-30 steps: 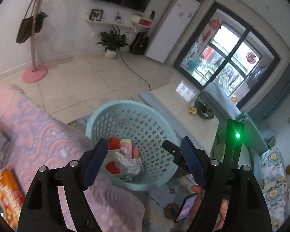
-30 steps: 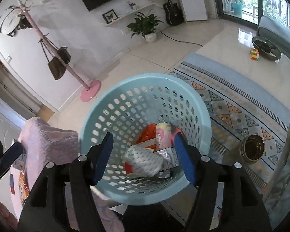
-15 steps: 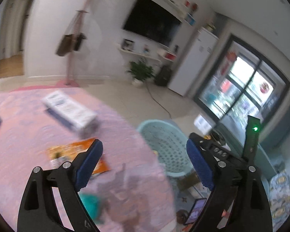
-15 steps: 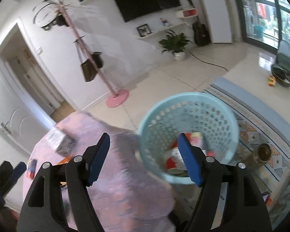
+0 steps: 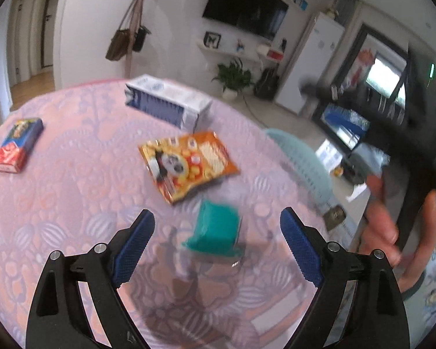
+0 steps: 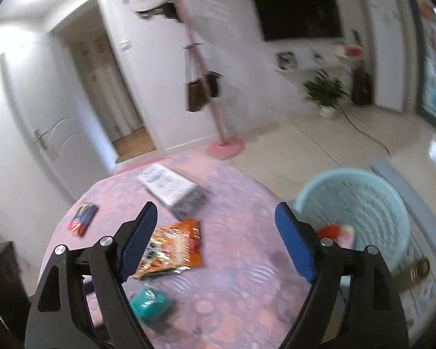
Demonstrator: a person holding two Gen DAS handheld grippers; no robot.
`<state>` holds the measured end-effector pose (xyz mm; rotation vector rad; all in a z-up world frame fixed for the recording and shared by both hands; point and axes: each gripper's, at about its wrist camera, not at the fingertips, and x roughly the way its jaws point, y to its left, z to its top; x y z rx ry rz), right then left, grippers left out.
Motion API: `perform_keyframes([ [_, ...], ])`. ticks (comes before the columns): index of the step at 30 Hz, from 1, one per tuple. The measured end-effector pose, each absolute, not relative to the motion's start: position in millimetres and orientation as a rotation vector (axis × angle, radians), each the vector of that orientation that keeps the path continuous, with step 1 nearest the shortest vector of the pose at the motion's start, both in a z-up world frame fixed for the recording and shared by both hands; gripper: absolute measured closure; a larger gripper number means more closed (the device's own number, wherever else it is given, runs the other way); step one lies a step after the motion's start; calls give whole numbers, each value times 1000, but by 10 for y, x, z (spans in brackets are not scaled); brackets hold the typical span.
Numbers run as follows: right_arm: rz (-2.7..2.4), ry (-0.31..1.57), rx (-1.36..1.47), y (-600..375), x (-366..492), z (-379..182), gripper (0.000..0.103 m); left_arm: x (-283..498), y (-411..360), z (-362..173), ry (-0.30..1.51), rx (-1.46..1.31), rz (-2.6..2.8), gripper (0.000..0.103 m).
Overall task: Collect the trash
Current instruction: 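Grasp the teal packet with the left gripper while the right approaches the milk carton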
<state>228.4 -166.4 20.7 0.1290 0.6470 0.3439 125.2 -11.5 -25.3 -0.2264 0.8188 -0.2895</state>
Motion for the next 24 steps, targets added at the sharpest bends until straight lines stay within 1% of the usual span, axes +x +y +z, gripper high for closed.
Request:
perform_keyframes([
  [2, 367, 614, 63, -1507, 2301, 260, 21, 1256, -168, -335, 840, -213, -292, 20],
  [5, 407, 581, 0, -1322, 2356, 309, 16, 1298, -251, -437, 869, -173, -291, 26],
  [7, 432, 567, -35, -1212, 2398, 315, 14, 1313, -328, -519, 893, -137, -284, 37],
  [8, 438, 561, -55, -1151, 2430, 308, 13, 1324, -341, -554, 902, -125, -275, 39],
  [11, 451, 587, -75, -1005, 2577, 234, 11, 1330, -360, -592, 886, -75, -246, 52],
  [12, 457, 604, -72, -960, 2641, 193, 11, 1321, -359, -585, 881, -67, -241, 60],
  [15, 473, 650, -66, -851, 2830, 73, 11, 1285, -284, -543, 865, -97, -253, 62],
  [20, 469, 745, -78, -680, 3216, -214, 11, 1190, -28, -357, 819, -148, -250, 62],
  [24, 457, 822, -85, -586, 3456, -458, 11, 1260, 337, -263, 777, -151, -157, 62],
])
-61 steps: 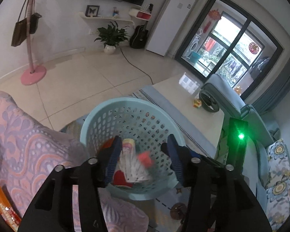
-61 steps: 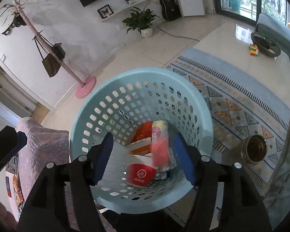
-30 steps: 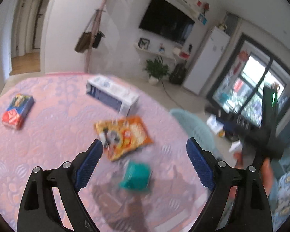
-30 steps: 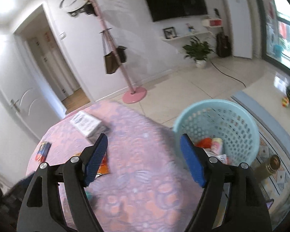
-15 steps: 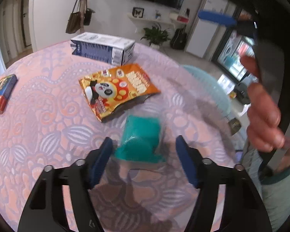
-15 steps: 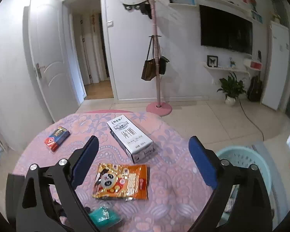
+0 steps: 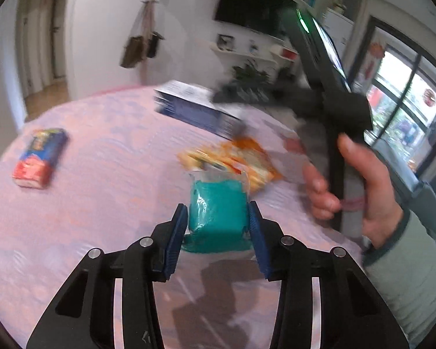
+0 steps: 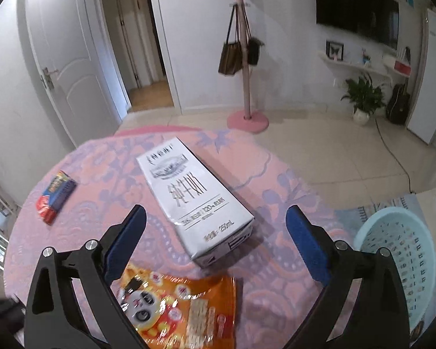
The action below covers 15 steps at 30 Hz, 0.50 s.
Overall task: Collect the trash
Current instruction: 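Grasp the teal packet with the left gripper while the right approaches the milk carton, then grasp the white milk carton with the right gripper and lift it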
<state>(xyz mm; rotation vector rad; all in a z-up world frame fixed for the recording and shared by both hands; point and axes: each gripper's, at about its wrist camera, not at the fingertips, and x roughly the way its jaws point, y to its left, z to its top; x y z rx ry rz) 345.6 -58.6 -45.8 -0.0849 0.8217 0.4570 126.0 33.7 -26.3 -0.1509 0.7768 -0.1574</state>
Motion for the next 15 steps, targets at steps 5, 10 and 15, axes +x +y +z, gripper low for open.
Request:
perform_keyframes([
  [5, 470, 857, -123, -436, 3605, -608, 11, 1414, 675, -273, 722, -169, -80, 62],
  [10, 473, 864, -174, -308, 3639, -667, 11, 1429, 772, -334, 665, -236, -91, 62],
  [15, 469, 895, -221, -185, 3641, -743, 31, 1441, 763, -358, 673, -238, -83, 62],
])
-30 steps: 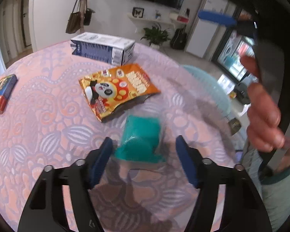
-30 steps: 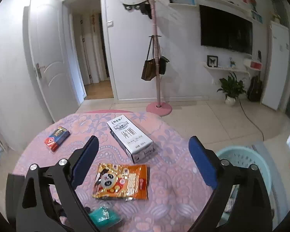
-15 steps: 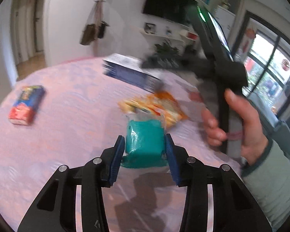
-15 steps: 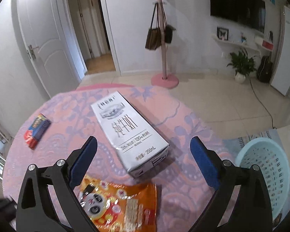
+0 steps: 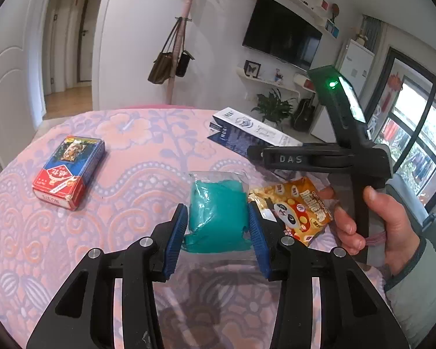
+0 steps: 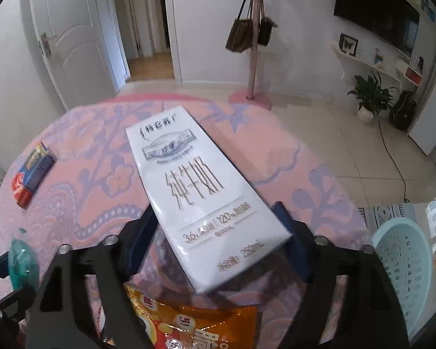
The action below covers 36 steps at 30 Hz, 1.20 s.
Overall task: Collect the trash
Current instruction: 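Grasp the white milk carton with the right gripper and lift it, then carry the teal packet and milk carton to the blue basket and release both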
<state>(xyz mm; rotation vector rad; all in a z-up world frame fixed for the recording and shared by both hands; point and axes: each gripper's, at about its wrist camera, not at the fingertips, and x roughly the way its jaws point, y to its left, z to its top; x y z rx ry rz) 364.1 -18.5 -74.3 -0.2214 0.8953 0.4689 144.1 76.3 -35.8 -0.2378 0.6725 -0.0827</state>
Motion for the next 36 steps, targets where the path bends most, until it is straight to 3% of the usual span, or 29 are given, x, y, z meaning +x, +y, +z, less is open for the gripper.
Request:
perform_keyframes([
  [4, 474, 858, -233, -172, 3573, -715, 43, 1433, 770, -375, 678, -256, -86, 62],
  [10, 475, 777, -185, -291, 3461, -607, 48, 1457, 808, -404, 678, -269, -91, 62],
  [18, 460, 717, -17, -680, 3427, -432, 48, 1432, 782, -350, 654, -237, -71, 62],
  [23, 447, 652, 34, -994, 3176, -195, 48, 1401, 604, -54, 612, -210, -110, 62],
  [30, 381, 524, 112, -1688, 2776, 263, 48, 1528, -47, 496, 532, -142, -244, 62],
  [36, 269, 475, 152, -2408, 2564, 404, 48, 1862, -799, 661, 534, -112, -378, 62],
])
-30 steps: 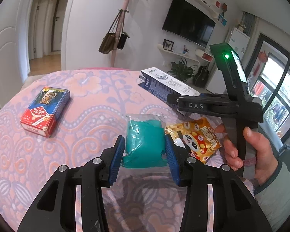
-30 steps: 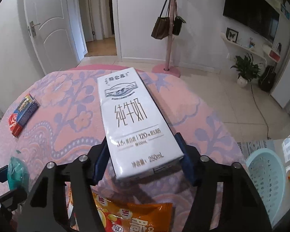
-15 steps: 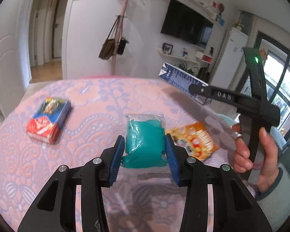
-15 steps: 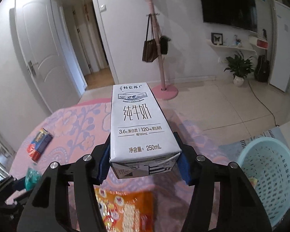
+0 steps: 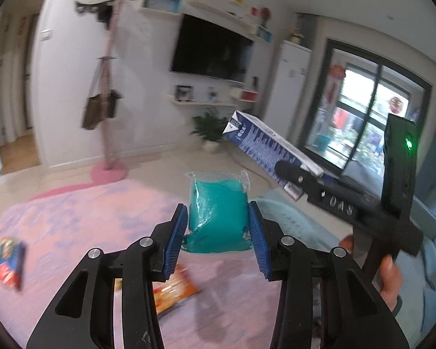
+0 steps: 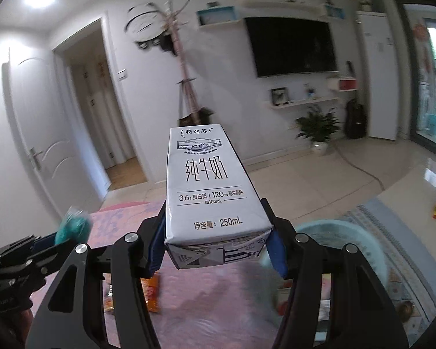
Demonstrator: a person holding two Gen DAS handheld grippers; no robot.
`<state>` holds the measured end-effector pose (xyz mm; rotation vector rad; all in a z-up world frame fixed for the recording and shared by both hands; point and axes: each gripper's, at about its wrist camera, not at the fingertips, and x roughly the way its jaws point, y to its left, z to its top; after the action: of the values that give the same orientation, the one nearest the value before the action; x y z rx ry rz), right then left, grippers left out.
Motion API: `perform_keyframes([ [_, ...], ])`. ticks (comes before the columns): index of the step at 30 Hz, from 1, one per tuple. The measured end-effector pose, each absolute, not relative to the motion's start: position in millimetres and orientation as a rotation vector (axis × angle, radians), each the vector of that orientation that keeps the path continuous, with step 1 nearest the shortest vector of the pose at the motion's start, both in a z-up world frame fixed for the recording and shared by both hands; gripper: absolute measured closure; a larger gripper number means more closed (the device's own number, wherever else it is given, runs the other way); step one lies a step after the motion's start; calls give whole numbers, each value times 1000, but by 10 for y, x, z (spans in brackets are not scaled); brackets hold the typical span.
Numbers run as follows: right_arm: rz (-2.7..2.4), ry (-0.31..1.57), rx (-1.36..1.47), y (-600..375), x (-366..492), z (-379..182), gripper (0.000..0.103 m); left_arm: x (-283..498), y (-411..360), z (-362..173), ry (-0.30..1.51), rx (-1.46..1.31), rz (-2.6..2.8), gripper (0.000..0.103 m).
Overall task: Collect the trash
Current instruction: 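Carry the teal packet and milk carton to the blue basket and release both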
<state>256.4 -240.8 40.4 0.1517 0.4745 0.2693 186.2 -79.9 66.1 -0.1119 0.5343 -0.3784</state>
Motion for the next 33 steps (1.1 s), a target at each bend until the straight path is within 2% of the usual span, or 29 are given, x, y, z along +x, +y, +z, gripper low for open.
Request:
perform_keyframes([
  [10, 54, 535, 184, -3316, 2531, 101, 48, 2569, -1861, 188, 704, -118, -517, 62],
  [24, -92, 790, 341, -3821, 2833, -835, 48, 3075, -2251, -483, 900, -95, -525, 61],
  [26, -96, 800, 346, -3814, 2860, -878, 48, 3077, -2225, -486, 903, -97, -520, 56],
  [30, -84, 816, 360, -3821, 2905, -896, 48, 2982, -2137, -424, 881, -107, -510, 37],
  [33, -76, 815, 367, -3787, 2878, -868, 47, 2905, -2062, -365, 874, -129, -511, 35],
])
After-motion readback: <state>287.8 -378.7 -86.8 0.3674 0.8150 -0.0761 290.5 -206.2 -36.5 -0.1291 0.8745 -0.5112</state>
